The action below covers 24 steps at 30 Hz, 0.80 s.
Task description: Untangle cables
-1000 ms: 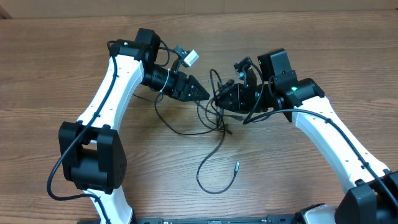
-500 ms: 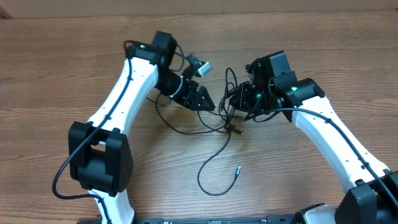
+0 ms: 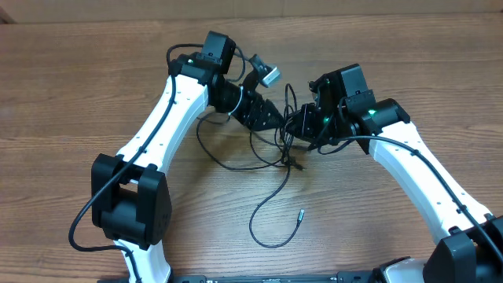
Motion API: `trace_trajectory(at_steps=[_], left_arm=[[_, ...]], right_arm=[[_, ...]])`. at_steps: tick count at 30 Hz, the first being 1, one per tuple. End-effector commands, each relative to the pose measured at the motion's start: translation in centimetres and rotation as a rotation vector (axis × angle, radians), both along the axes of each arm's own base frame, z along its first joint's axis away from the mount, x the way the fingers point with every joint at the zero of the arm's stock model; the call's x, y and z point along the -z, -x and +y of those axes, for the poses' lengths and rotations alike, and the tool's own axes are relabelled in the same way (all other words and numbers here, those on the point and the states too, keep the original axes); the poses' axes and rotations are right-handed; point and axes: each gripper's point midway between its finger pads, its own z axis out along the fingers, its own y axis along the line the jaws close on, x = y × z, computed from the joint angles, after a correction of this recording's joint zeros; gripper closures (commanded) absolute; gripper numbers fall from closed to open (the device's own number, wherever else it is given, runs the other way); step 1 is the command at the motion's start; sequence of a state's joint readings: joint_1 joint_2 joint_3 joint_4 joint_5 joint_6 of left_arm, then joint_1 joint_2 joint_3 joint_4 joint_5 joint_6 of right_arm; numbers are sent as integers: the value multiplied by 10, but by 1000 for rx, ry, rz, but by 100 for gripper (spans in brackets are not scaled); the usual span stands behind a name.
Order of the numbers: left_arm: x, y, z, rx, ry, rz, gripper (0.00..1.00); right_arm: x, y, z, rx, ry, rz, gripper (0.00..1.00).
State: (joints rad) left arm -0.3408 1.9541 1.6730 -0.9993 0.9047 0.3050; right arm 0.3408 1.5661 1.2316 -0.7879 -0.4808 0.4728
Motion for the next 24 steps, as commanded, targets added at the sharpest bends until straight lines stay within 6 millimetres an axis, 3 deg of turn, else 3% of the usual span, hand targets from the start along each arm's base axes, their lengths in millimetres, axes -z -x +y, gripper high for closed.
trace_trajectory(at_steps=[1, 8, 16, 24], left_arm=[[-19, -3, -5, -34, 47, 2, 38], [-20, -2, -7, -41, 52, 13, 40], [-23, 11, -18, -5, 70, 45, 44], [-15, 21, -15, -6, 19, 94, 47]], right_arm=[[-18, 2, 13, -51, -83, -20, 96], [-20, 2, 15, -58, -96, -22, 96], [-20, 2, 14, -55, -92, -22, 96], [-10, -2, 1, 32, -23, 9, 96]])
